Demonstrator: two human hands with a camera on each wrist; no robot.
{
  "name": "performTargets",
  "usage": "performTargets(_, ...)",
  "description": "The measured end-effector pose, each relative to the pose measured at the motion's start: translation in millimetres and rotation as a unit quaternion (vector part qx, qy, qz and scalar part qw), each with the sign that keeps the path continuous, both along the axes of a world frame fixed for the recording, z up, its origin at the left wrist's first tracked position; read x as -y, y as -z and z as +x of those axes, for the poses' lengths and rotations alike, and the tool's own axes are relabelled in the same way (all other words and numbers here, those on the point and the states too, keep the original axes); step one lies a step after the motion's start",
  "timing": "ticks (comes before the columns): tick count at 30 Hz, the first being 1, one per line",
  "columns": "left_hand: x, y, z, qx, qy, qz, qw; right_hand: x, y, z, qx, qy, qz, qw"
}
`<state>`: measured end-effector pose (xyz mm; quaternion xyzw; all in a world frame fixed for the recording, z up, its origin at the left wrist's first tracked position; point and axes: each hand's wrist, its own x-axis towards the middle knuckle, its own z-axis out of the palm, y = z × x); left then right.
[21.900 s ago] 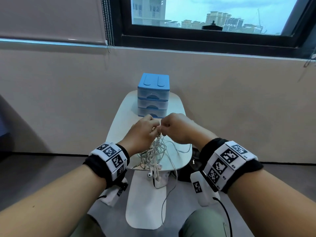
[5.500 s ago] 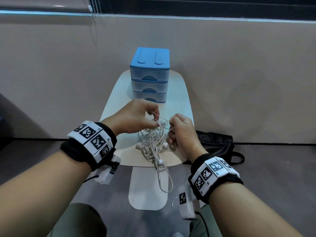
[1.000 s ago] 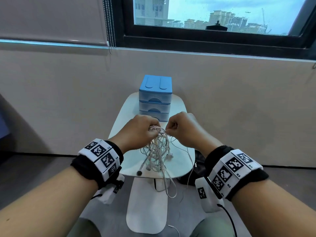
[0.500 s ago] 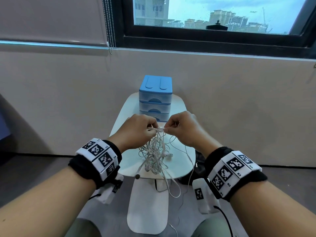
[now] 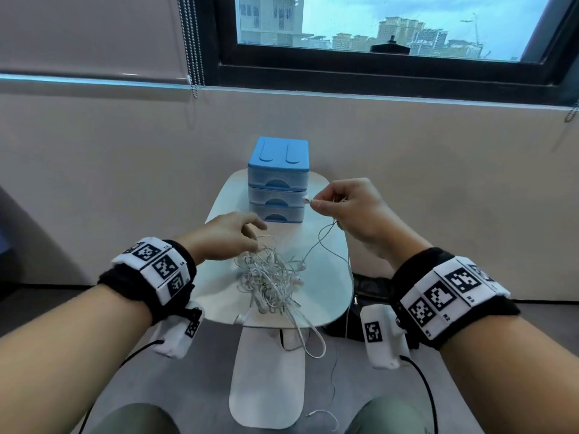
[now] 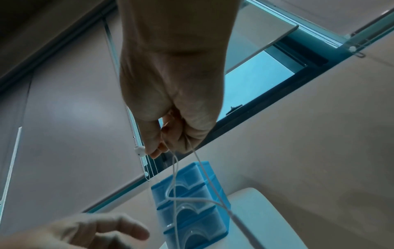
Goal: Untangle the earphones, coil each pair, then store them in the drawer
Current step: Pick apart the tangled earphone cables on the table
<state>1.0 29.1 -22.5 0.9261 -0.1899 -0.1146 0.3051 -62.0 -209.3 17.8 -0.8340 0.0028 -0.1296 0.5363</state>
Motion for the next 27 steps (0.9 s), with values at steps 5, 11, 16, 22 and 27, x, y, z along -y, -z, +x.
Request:
performTargets(5, 18, -38, -33, 0.030, 0.120, -0.126, 0.984, -9, -23, -12, -0.001, -0.107, -0.039, 0.993)
performTargets(11, 48, -45, -47, -0.034, 0.177, -0.153, 0.972, -24, -53, -25, 0.134, -0.097, -0.009, 0.986)
performTargets(16, 51, -35, -31, 0.055, 0.065, -0.194, 0.977, -13, -46, -19, 0.118, -0.047, -0.106, 0.986)
performTargets(22, 47, -50, -43, 0.072, 0.067, -0.248, 0.964, 4, -17, -22, 0.056, 0.010, -0.095, 0.994)
performTargets(27, 40, -58, -63, -0.116, 0.051, -0.355, 0.926, -11, -38, -43, 0.052, -0.122, -0.119, 0.984)
